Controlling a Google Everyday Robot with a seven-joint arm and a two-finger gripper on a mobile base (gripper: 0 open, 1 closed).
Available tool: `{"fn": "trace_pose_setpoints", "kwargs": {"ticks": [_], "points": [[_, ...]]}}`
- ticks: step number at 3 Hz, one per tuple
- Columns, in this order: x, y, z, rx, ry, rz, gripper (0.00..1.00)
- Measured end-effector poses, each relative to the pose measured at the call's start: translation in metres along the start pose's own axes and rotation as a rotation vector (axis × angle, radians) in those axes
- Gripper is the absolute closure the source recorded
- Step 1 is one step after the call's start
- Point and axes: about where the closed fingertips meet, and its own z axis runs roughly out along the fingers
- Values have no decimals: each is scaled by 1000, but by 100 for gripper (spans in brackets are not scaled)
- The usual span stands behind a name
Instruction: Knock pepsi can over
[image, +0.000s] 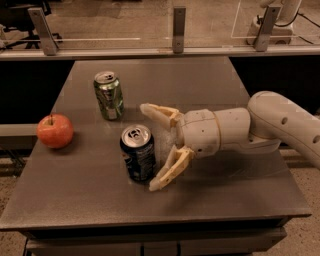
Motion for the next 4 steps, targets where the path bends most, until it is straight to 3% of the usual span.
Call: {"fn": "trace_pose_setpoints", "kwargs": {"ticks": [1,2,4], "points": [[3,7,20,-51,3,14,0],[3,7,21,-52,2,14,0],[1,9,24,-60,3,11,42]]}}
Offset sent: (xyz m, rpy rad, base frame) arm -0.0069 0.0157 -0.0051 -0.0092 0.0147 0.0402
